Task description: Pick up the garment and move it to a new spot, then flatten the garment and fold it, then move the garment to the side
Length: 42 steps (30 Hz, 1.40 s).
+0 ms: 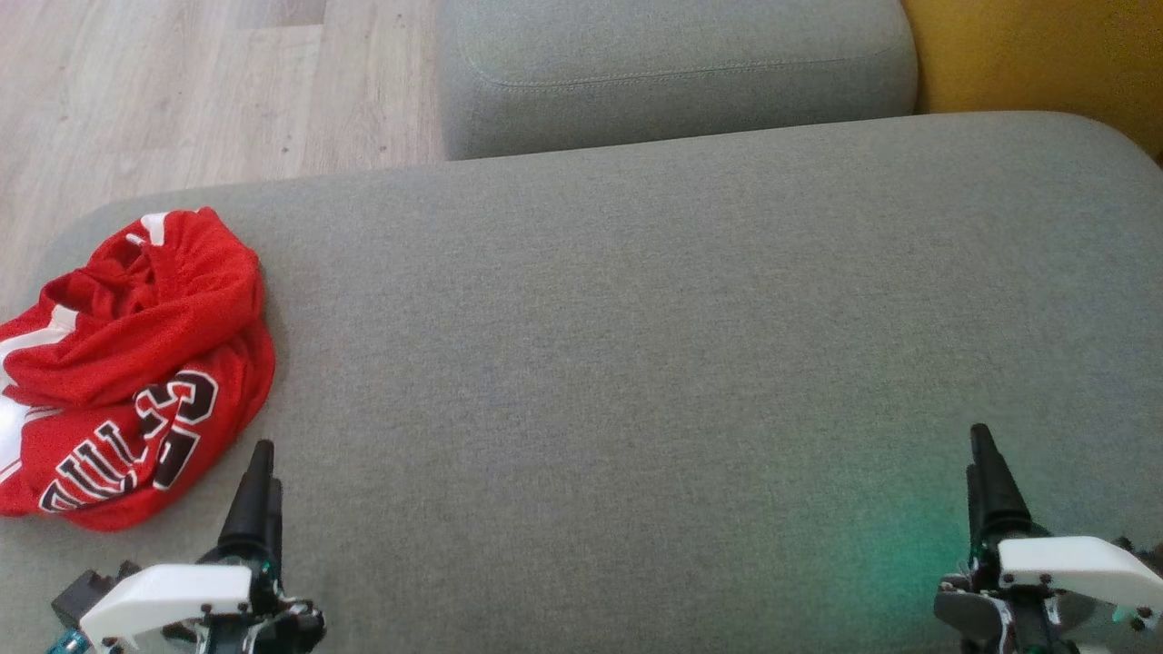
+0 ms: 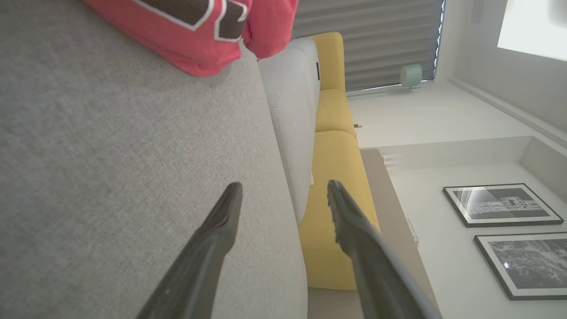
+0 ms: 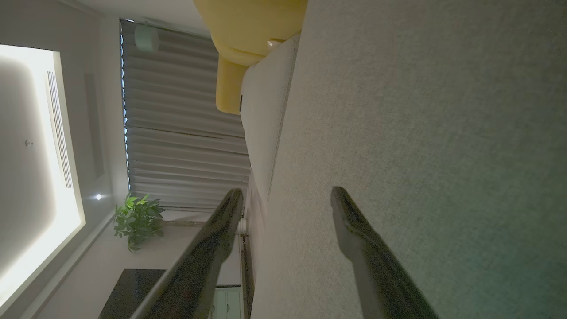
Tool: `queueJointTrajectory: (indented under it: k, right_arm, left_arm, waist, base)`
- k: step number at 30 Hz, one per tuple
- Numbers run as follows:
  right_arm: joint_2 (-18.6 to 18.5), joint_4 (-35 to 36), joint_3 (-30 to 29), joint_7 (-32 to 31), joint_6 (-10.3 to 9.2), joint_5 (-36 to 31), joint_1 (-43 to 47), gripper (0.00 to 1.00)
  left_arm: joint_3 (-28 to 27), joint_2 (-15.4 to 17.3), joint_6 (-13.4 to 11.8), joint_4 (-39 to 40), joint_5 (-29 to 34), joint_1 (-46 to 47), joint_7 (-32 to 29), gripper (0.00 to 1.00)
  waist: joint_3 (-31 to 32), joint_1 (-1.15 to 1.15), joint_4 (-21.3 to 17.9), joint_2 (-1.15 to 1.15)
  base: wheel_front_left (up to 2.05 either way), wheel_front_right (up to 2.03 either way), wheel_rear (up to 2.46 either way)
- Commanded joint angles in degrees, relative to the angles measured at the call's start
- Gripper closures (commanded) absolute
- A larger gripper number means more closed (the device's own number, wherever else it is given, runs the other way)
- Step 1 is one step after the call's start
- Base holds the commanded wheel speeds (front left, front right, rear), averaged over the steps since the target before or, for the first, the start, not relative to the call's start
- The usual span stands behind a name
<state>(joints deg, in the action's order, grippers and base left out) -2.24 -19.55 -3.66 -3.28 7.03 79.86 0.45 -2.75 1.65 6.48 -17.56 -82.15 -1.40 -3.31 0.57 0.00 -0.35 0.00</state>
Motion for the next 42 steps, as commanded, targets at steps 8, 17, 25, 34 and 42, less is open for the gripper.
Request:
queueJointTrajectory:
  k: [8,17,25,34,42]
  right_arm:
    - [-0.55,3.53,3.41,1.74,0.1,-8.71,-2.75,0.0]
    - [-0.87,4.88,5.84,3.26,0.13,-14.73,-2.91,0.0]
    - [-0.94,5.3,7.84,4.61,0.16,-20.32,-2.89,0.0]
    - [-0.76,6.05,10.04,5.96,0.19,-25.53,-2.86,0.0]
    - [-0.69,6.69,11.52,7.31,0.22,-31.34,-3.19,0.0]
  left_arm:
    - [1.09,0.58,-1.02,4.34,8.81,1.47,1.91,0.0]
    - [2.43,0.64,-2.47,6.33,16.09,0.7,3.42,0.0]
    - [3.51,0.88,-3.5,7.93,22.2,0.33,4.75,0.0]
    - [4.62,1.11,-4.5,9.2,28.11,-0.16,6.1,0.0]
    - [5.67,1.4,-5.77,9.81,34.02,-0.55,7.44,0.0]
  waist:
    - [0.2,0.0,-0.05,0.0]
    - [0.38,0.0,-0.08,0.0]
    - [0.62,0.0,-0.14,0.0]
    - [0.89,0.0,-0.25,0.0]
    - [1.21,0.0,-0.34,0.0]
  base:
    - [0.0,0.0,0.0]
    - [0.0,0.0,0.0]
    - [0.0,0.0,0.0]
    - [0.0,0.0,0.0]
    - [0.0,0.0,0.0]
